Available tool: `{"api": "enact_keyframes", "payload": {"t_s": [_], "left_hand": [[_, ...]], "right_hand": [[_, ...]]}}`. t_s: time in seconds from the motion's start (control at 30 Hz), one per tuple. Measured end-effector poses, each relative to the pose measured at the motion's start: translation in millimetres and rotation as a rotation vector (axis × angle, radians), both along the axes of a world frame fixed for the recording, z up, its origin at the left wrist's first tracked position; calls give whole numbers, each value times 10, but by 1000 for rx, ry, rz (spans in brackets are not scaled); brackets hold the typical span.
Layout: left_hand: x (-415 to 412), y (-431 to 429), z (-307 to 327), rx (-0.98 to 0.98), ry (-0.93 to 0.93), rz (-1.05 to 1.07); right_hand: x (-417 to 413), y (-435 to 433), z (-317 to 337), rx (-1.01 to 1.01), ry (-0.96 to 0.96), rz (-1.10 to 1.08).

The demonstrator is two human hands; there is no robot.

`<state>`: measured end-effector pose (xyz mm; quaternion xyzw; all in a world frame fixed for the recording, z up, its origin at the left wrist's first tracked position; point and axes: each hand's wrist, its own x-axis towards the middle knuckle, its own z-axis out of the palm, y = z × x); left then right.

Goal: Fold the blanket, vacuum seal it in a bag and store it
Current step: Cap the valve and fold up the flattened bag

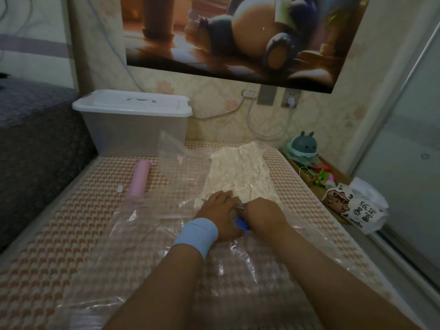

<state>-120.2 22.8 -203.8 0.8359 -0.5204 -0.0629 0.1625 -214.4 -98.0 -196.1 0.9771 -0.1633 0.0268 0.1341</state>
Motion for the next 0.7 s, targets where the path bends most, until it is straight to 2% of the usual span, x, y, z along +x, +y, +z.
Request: {"api": "enact_keyframes", "payload": {"t_s": [0.17,0.5,0.63,0.7], "left_hand": [[42,17,-14,-1,26,9],[66,-19,-87,37,14,16],[106,-45,-100,133,-98,-14],[81,72,-17,123,-56,28]], "right_hand": [[-8,-5,40,167,5,54],[-17,30,-7,151,31,-25],[-48,175,35,90,3,-43],[-91,215,111,125,-34,-72]]}}
